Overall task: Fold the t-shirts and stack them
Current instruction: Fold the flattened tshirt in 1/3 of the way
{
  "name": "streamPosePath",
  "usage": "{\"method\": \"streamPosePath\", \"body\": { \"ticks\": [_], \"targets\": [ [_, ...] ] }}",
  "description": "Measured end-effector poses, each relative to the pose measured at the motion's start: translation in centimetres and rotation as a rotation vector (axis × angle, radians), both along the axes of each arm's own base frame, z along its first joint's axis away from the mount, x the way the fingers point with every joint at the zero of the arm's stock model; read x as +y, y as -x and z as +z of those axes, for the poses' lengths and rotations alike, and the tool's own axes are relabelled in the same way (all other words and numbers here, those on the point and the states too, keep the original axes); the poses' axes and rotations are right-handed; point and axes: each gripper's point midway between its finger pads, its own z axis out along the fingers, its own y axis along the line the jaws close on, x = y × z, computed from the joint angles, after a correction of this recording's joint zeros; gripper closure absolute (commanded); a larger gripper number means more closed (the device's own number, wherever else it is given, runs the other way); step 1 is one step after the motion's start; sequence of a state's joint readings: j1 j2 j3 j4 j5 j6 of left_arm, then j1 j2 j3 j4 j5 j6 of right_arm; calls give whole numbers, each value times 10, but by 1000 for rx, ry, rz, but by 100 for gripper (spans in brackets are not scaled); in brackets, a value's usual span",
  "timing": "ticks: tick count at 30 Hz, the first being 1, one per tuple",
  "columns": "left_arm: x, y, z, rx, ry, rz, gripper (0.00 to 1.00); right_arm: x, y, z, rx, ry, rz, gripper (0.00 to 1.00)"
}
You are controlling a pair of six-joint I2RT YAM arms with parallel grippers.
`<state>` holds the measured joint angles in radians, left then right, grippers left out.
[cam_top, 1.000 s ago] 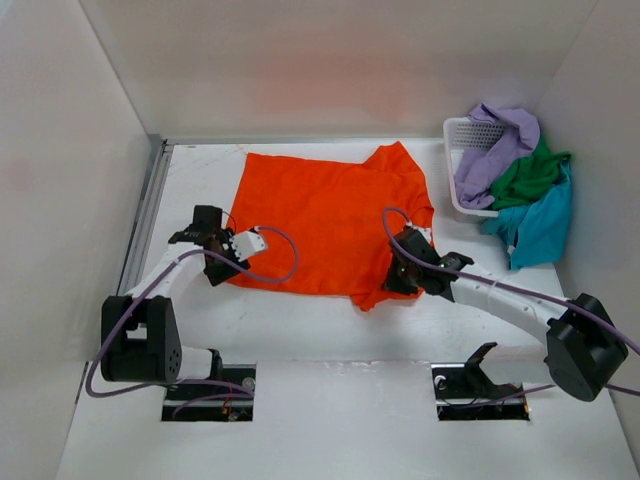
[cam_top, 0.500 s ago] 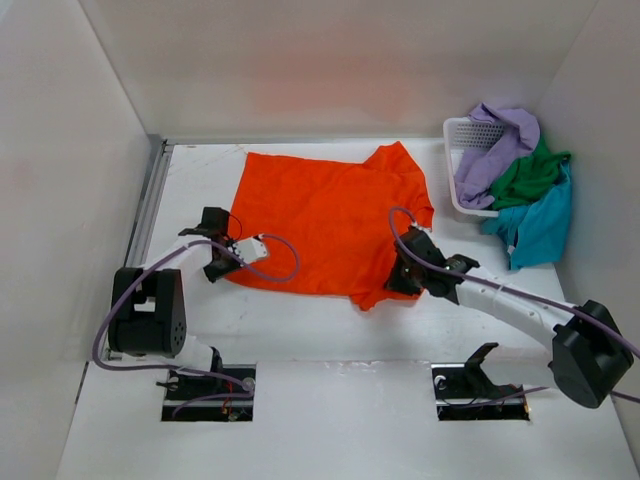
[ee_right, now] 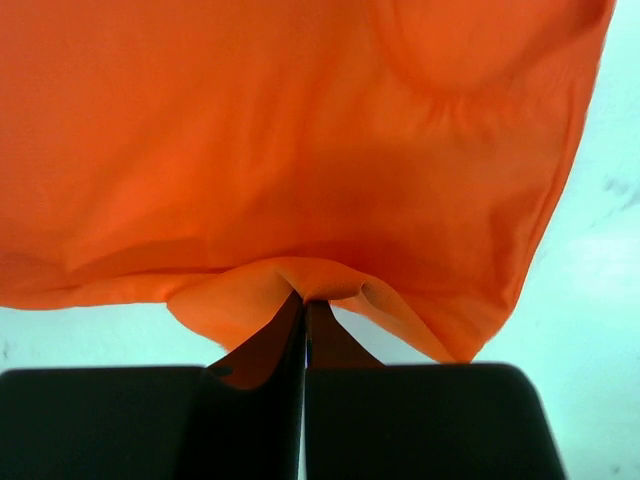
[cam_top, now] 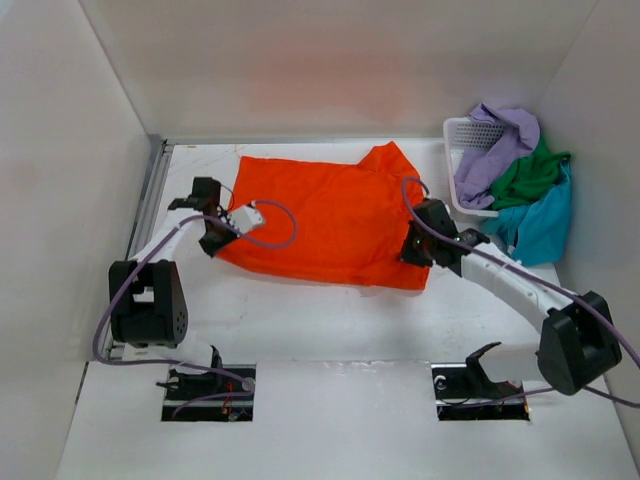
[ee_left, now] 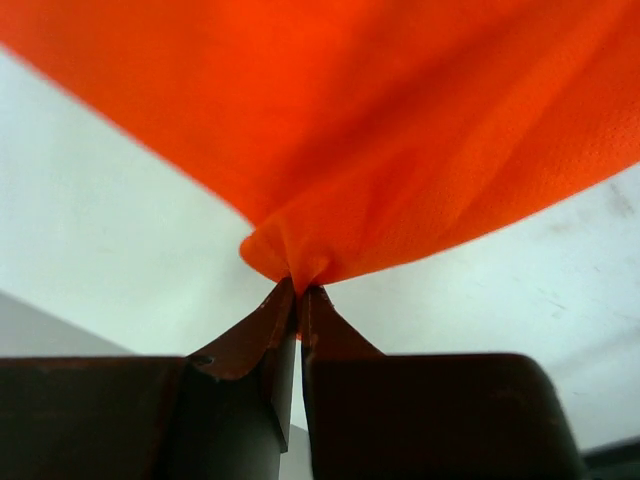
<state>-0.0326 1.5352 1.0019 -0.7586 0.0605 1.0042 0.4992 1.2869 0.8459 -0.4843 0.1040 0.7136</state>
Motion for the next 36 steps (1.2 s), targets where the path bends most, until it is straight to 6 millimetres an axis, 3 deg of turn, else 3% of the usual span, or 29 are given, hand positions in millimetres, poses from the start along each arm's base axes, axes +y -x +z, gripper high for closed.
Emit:
{"method": "streamPosePath", "body": {
  "ticks": [4,12,16,23,25,29,33,36],
  "targets": [
    [-9,-55,27,-96,49,38,100,-13,-40,11,-34,31,-20,100],
    [-14,-107,19,-80,75,83,97,-19,-92,14,-53,65,1,100],
    [-13,-117,11,-65,73,91,96,-18,-106,2,-31,81,21,100],
    [-10,-110,-3,-12,50,103,92,-18,-112,-17,17,90,40,99],
    [-8,-109,-7,-2,40,109,87,-17,-119,-21,24,88,41,89],
    [-1,-109,-11,1,9,141,60,-16,-133,-26,29,90,41,64],
    [21,-118,-10,-44,-61,222,46,-18,-144,-25,19,99,41,49],
    [45,-124,-6,-84,-84,294,41,-22,-146,-17,0,107,30,45]
  ]
}}
